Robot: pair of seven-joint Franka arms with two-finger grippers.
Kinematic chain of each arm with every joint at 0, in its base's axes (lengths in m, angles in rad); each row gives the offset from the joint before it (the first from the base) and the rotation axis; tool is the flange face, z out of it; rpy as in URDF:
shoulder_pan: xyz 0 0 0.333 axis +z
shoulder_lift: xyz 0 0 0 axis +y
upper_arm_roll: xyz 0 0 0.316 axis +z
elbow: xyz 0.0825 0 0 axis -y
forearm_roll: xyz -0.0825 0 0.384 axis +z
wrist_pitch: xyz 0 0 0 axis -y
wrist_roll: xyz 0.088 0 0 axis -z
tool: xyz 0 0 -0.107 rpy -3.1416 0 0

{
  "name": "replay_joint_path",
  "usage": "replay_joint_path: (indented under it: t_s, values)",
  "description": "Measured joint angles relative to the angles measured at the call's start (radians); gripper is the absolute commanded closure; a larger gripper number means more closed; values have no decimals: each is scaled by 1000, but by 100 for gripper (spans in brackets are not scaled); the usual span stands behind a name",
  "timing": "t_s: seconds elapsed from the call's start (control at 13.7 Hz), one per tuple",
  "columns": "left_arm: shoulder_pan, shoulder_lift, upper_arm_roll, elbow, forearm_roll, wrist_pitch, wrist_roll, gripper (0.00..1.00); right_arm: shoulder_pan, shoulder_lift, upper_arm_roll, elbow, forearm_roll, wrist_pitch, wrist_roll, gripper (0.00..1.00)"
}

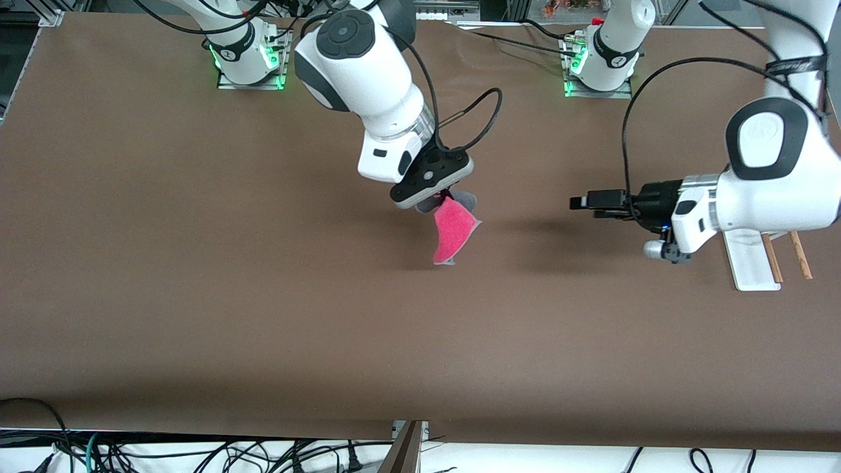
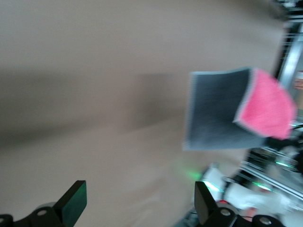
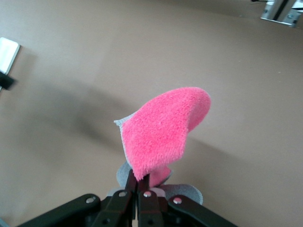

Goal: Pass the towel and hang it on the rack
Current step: 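Carry the towel with the right gripper while the left gripper reaches it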

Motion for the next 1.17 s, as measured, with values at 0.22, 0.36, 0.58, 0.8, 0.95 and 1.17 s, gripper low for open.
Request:
replay_joint_path:
  t_s: [0.22,0.36,0.58,0.8,0.95,1.17]
  values:
    - [-1,57,-5,1,-162,0,60,0,17,8,0,0,0,23,9,100]
    - [-9,76,-10,2,-264,-1,74,0,27,12,0,0,0,36,24,100]
    - [-48,102,-13,2,-377,2,130,0,37,22,0,0,0,58,33,100]
    - [-74,127,-15,1,-419,2,161,6,40,25,0,0,0,76,33,100]
    - [-93,138,-16,-1,-463,2,162,18,40,25,-2,2,0,86,34,100]
    - [-104,145,-17,-1,-481,2,163,61,40,25,-12,3,-1,113,34,100]
